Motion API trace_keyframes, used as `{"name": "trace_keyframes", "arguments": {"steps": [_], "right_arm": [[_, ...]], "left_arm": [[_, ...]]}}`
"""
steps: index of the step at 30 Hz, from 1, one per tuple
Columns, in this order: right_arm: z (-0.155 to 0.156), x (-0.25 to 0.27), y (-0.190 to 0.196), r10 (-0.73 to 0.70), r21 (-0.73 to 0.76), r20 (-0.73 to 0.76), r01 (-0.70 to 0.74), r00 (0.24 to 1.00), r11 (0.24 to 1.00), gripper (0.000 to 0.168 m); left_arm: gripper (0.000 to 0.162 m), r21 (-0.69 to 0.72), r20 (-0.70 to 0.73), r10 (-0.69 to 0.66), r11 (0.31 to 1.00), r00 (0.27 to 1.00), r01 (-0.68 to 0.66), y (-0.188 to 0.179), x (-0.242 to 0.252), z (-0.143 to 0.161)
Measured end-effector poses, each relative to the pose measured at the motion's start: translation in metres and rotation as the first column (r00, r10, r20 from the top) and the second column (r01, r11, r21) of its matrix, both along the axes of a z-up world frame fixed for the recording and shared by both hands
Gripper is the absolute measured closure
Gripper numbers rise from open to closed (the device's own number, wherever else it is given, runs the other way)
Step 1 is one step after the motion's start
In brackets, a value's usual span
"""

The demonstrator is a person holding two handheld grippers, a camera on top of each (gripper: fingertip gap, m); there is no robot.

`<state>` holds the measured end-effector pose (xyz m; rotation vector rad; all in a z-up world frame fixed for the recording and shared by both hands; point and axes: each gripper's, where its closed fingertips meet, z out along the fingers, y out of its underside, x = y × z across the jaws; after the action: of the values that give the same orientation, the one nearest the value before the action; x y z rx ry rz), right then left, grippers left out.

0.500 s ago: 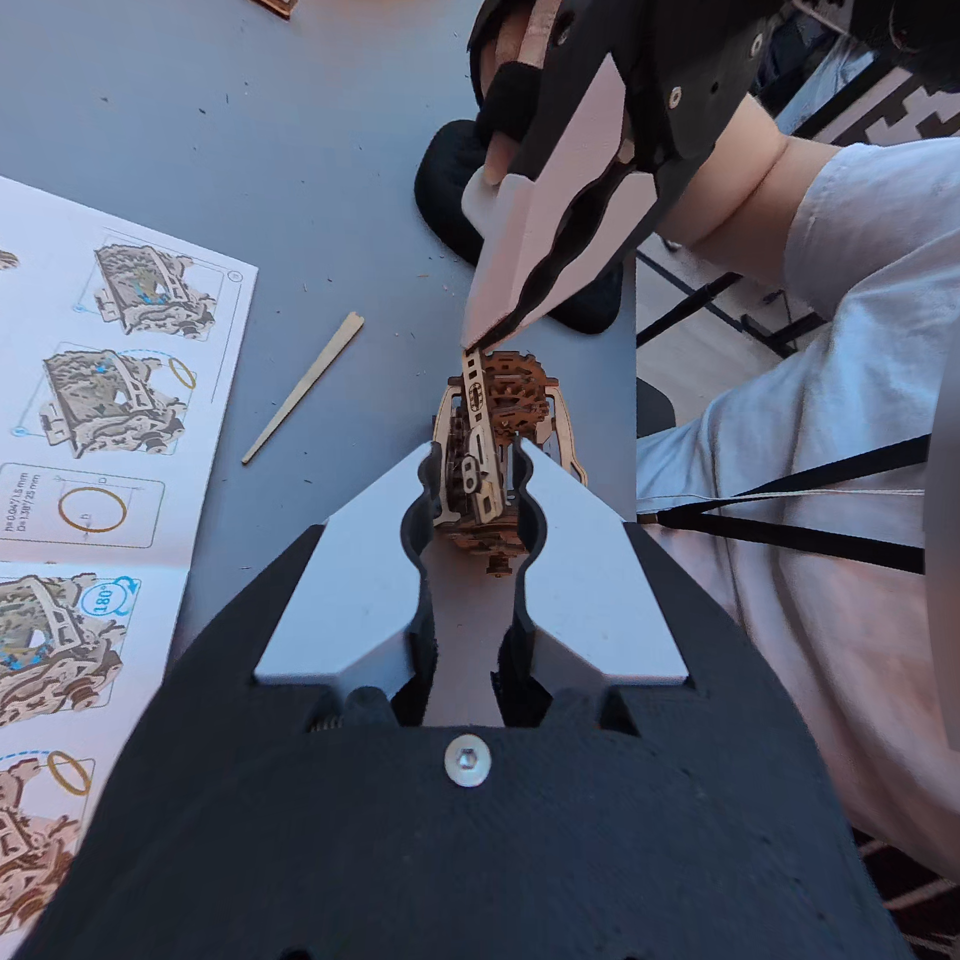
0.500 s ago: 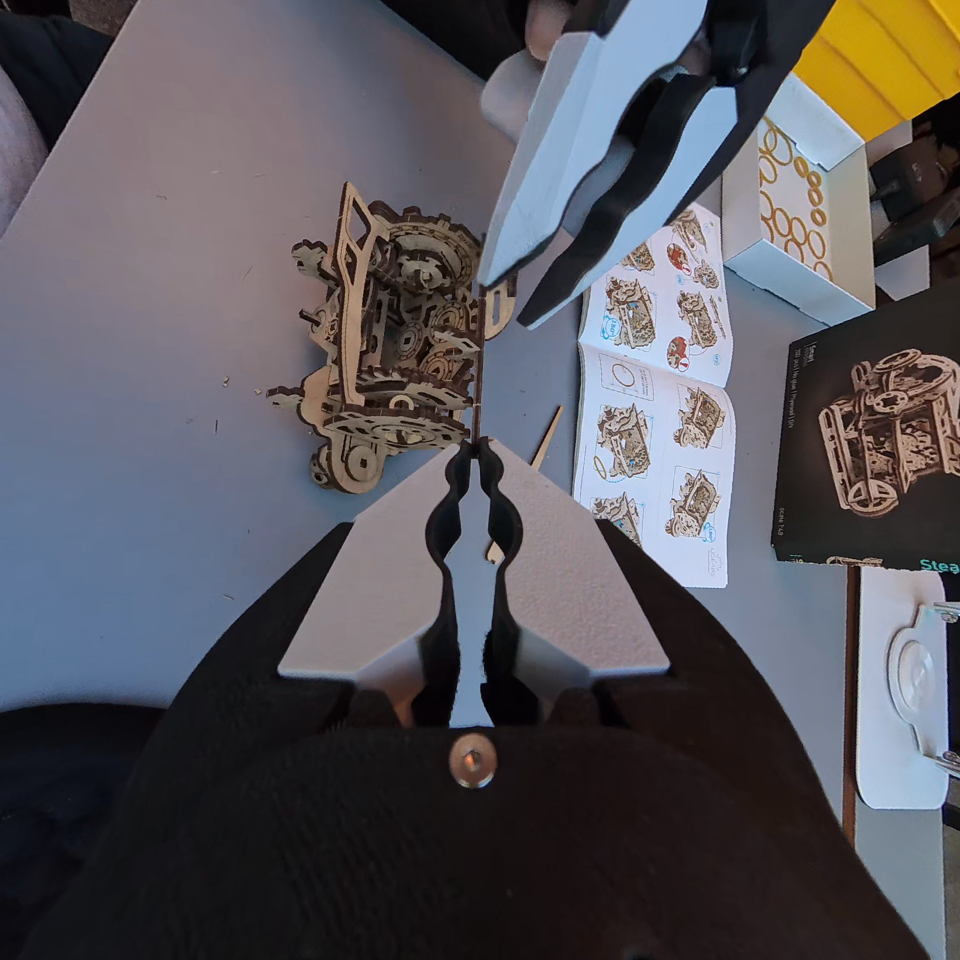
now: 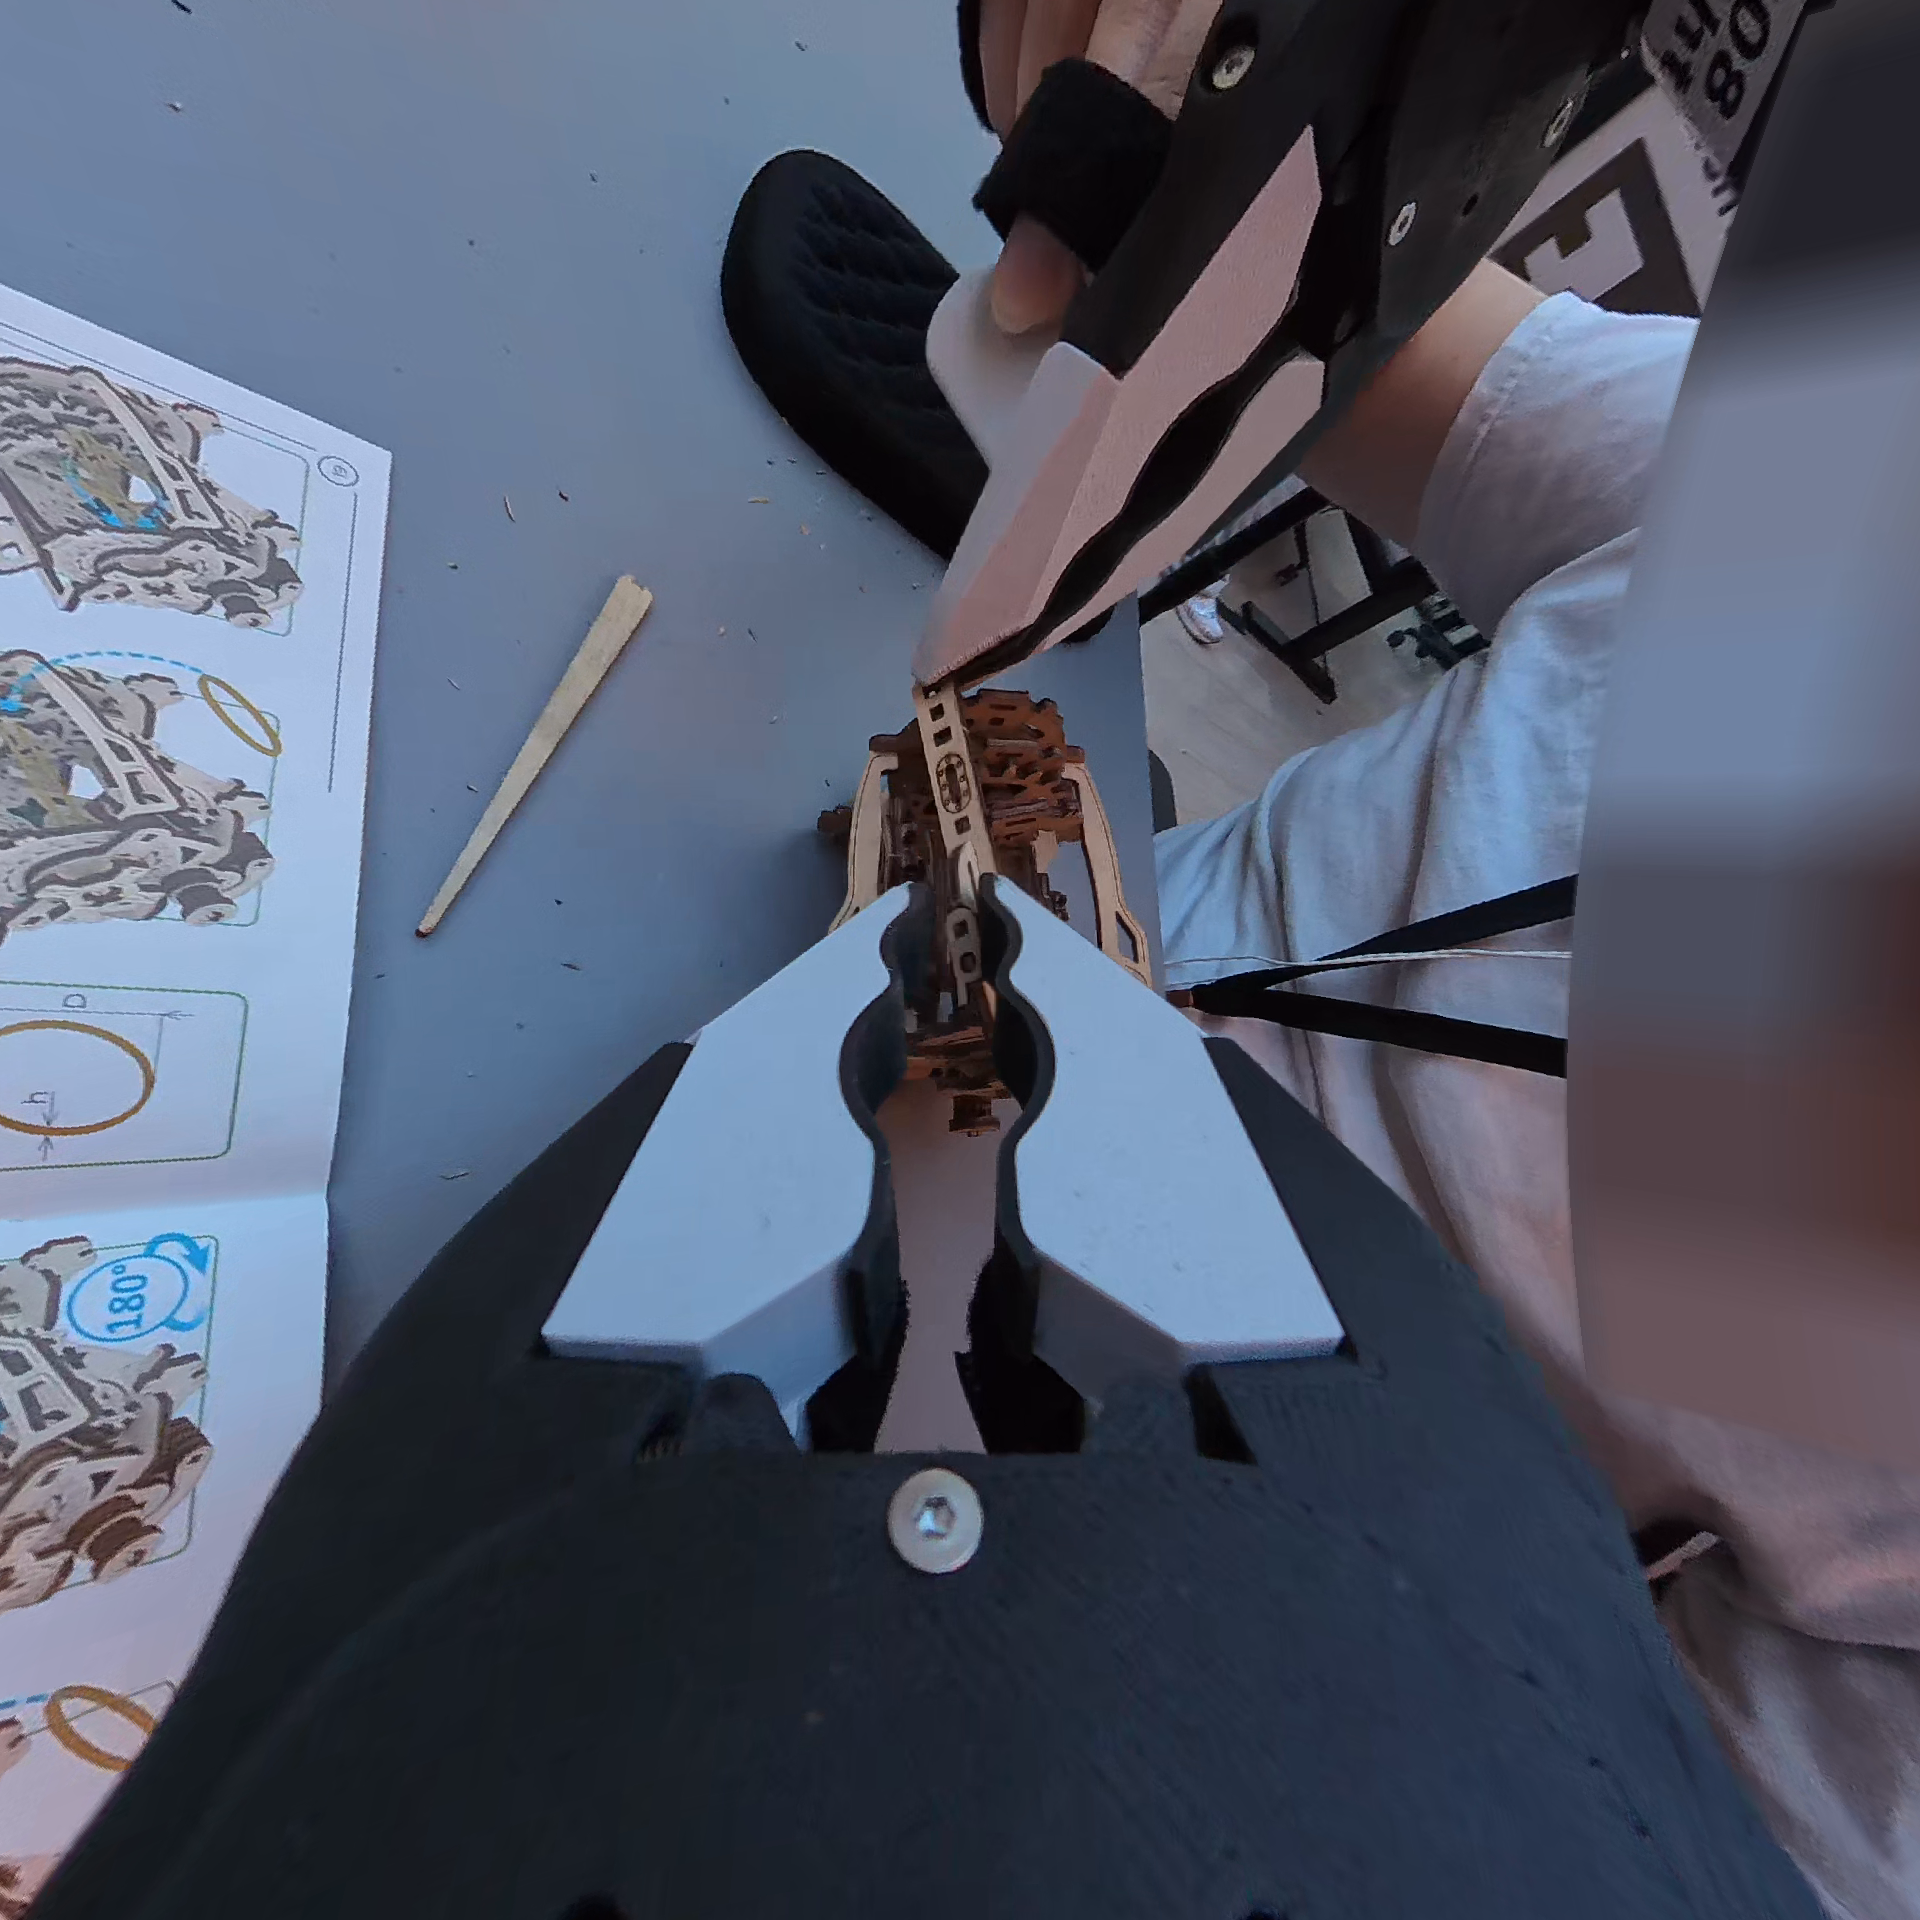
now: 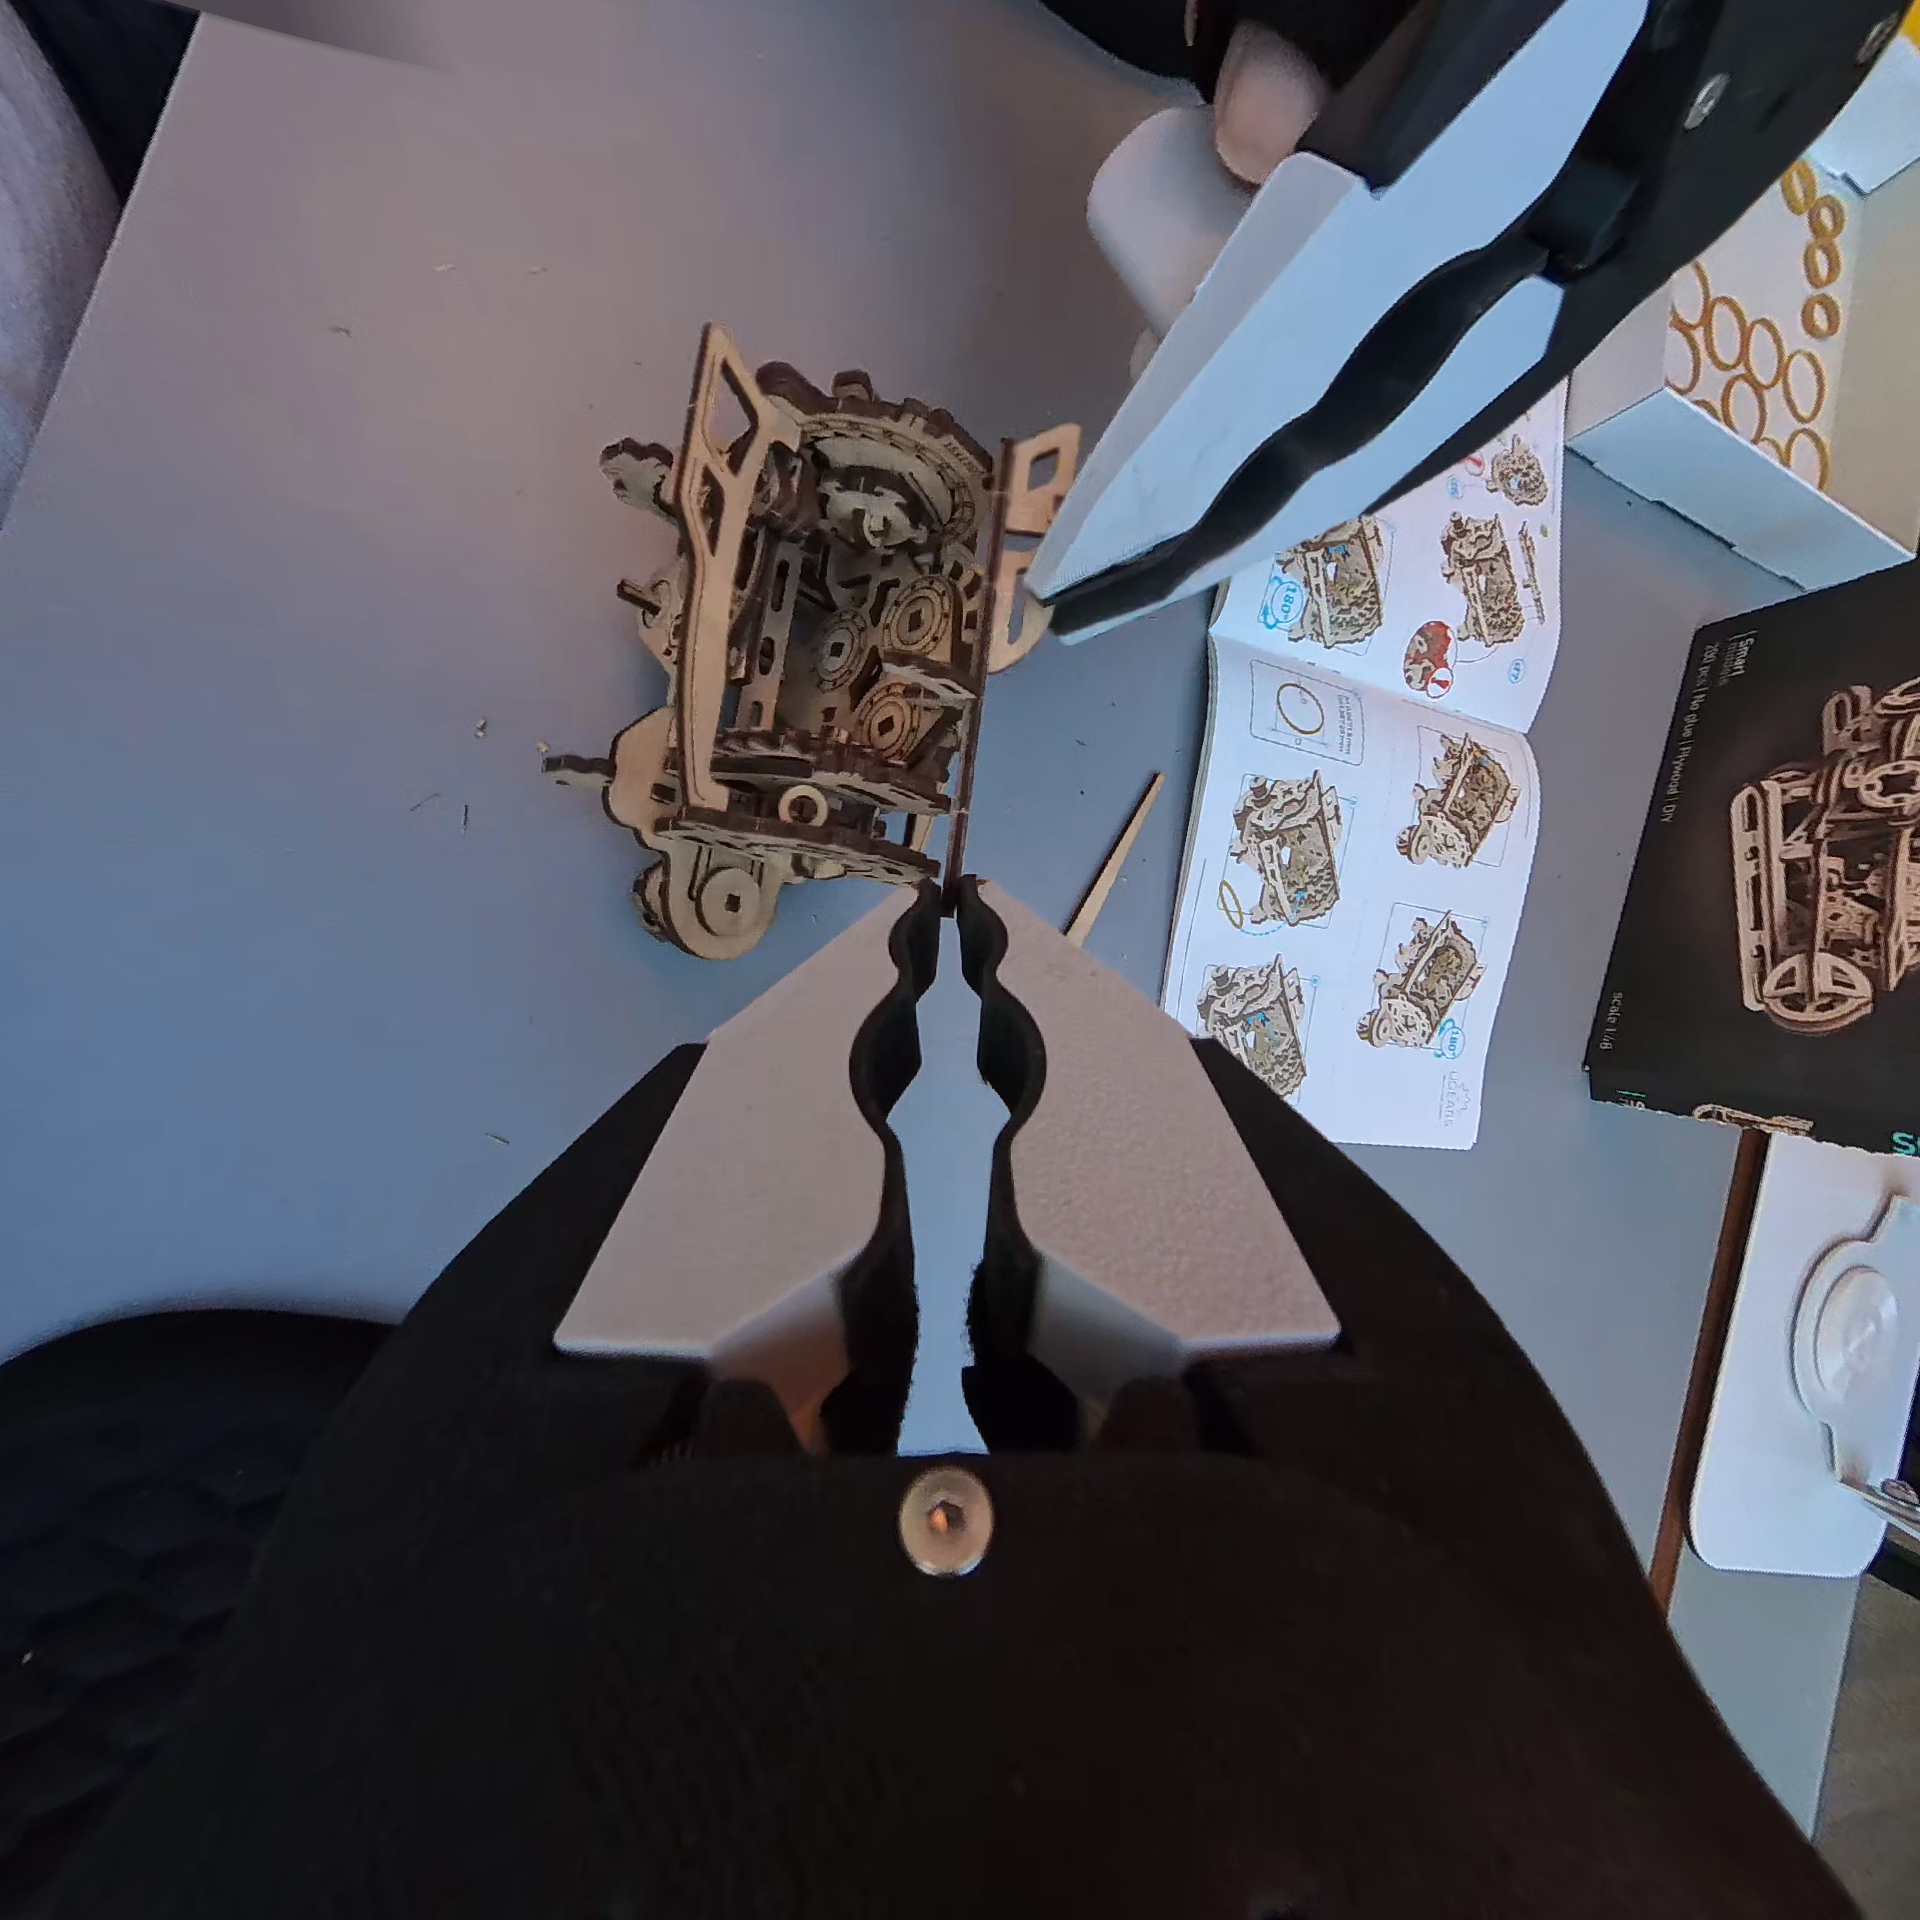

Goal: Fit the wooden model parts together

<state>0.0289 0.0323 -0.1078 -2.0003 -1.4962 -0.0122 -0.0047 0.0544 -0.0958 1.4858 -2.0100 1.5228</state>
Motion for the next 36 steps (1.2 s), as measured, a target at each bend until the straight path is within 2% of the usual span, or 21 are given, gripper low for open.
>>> {"name": "trace_keyframes", "arguments": {"steps": [2,4,8,10,12,16,25,36], "right_arm": [[0.0,-0.001,0.0,-0.002,-0.014,0.0,0.002,1.0,1.0,0.166],[-0.001,0.0,0.0,-0.004,-0.019,0.014,0.004,1.0,1.0,0.165],[-0.002,-0.001,0.0,-0.004,-0.031,0.029,0.004,1.0,1.0,0.166],[-0.002,-0.001,0.0,-0.001,-0.031,0.033,0.002,0.999,1.0,0.166],[-0.001,-0.001,0.0,-0.005,-0.035,0.04,0.006,0.999,0.999,0.166],[0.0,-0.001,-0.002,-0.006,-0.03,0.054,0.008,0.998,1.0,0.166],[0.001,-0.004,-0.002,0.003,-0.008,0.116,-0.003,0.993,1.0,0.166],[0.003,-0.003,0.0,-0.016,0.021,0.101,0.014,0.995,1.0,0.166]], "left_arm": [[0.147,-0.048,-0.02,-0.015,0.999,1.0,0.014,0.0,0.0,0.002],[0.154,-0.058,-0.042,-0.042,0.998,0.998,0.04,-0.001,-0.003,-0.001],[0.152,-0.054,-0.071,-0.071,0.996,0.995,0.067,-0.001,-0.003,-0.002],[0.157,-0.071,-0.086,-0.096,0.993,0.992,0.09,-0.003,-0.005,0.0],[0.152,-0.063,-0.099,-0.094,0.994,0.991,0.088,0.0,-0.003,-0.001],[0.145,-0.036,-0.078,-0.092,0.995,0.993,0.09,0.007,-0.003,-0.003],[0.144,-0.106,-0.055,-0.133,0.986,0.99,0.126,0.003,-0.012,0.004],[0.143,-0.126,-0.007,-0.119,0.985,0.993,0.117,0.005,-0.024,0.009]]}}
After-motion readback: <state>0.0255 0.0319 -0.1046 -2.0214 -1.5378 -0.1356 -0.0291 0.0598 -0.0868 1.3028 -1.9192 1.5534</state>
